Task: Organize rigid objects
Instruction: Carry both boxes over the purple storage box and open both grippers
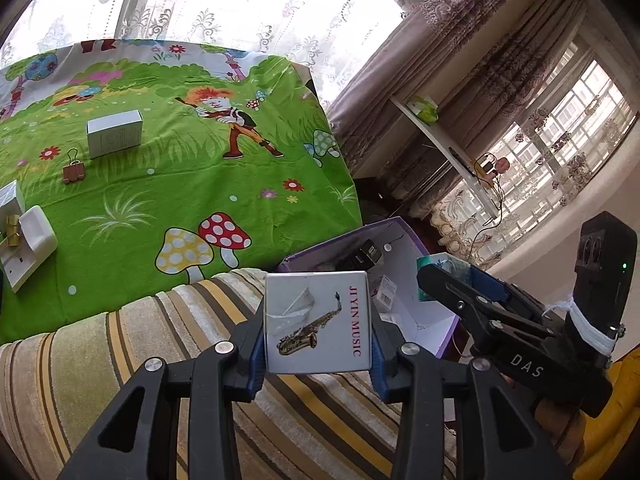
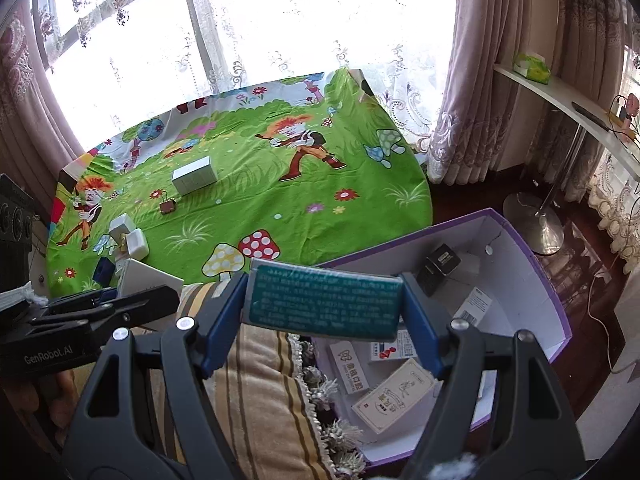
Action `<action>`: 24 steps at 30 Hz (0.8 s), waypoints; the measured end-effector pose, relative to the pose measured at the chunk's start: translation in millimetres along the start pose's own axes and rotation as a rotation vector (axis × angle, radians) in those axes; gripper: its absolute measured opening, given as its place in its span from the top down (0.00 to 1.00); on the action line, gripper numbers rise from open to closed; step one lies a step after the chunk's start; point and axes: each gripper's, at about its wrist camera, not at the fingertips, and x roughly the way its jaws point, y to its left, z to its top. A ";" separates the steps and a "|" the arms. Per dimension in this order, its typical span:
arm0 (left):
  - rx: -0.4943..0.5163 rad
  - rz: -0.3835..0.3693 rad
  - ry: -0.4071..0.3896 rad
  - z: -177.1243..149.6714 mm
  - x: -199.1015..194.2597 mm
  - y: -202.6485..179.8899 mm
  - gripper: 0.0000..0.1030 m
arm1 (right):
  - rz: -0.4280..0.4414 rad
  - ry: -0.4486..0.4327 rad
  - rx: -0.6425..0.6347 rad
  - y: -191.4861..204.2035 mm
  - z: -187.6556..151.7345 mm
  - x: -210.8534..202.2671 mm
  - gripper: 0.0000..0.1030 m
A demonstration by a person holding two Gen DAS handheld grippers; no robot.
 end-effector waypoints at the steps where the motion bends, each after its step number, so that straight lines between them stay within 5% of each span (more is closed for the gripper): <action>1: 0.009 -0.012 0.006 -0.5 2.5 -4.5 0.60 | -0.009 -0.004 0.005 -4.7 -1.0 -1.7 0.25; 9: 0.083 -0.123 0.010 -3.3 13.0 -37.5 0.58 | -0.122 -0.059 0.031 -31.0 -0.6 -20.1 0.25; 11: 0.084 -0.164 0.019 -2.7 15.9 -40.9 0.50 | -0.152 -0.065 0.040 -37.4 -0.2 -23.2 0.23; 14: 0.081 -0.181 0.028 -2.6 18.9 -41.2 0.36 | -0.168 -0.074 0.058 -46.8 -0.2 -26.2 0.12; 24: 0.062 -0.173 0.006 -2.0 9.4 -33.6 0.36 | -0.159 -0.084 0.064 -47.8 1.5 -31.4 0.10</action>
